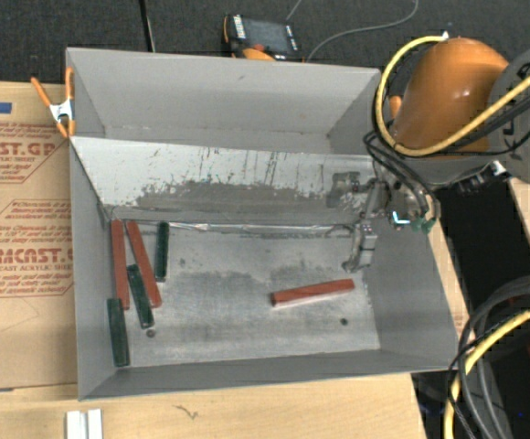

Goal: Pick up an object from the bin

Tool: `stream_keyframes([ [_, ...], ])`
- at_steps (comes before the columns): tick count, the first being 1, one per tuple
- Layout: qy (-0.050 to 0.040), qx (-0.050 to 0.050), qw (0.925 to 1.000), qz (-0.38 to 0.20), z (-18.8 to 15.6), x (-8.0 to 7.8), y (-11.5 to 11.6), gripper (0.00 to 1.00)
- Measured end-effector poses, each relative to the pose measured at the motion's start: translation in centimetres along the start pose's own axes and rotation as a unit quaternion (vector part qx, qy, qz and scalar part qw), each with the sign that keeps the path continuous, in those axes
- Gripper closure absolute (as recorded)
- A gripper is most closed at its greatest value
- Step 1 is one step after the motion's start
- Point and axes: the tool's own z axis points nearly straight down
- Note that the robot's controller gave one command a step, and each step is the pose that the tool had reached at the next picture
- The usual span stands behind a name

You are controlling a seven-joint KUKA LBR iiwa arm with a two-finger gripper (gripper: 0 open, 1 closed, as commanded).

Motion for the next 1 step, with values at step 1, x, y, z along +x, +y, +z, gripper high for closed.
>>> stream_keyframes([
  [1,0.0002,0.0,0.9868,-0.162,13.05,4.36,1.16,0.0],
])
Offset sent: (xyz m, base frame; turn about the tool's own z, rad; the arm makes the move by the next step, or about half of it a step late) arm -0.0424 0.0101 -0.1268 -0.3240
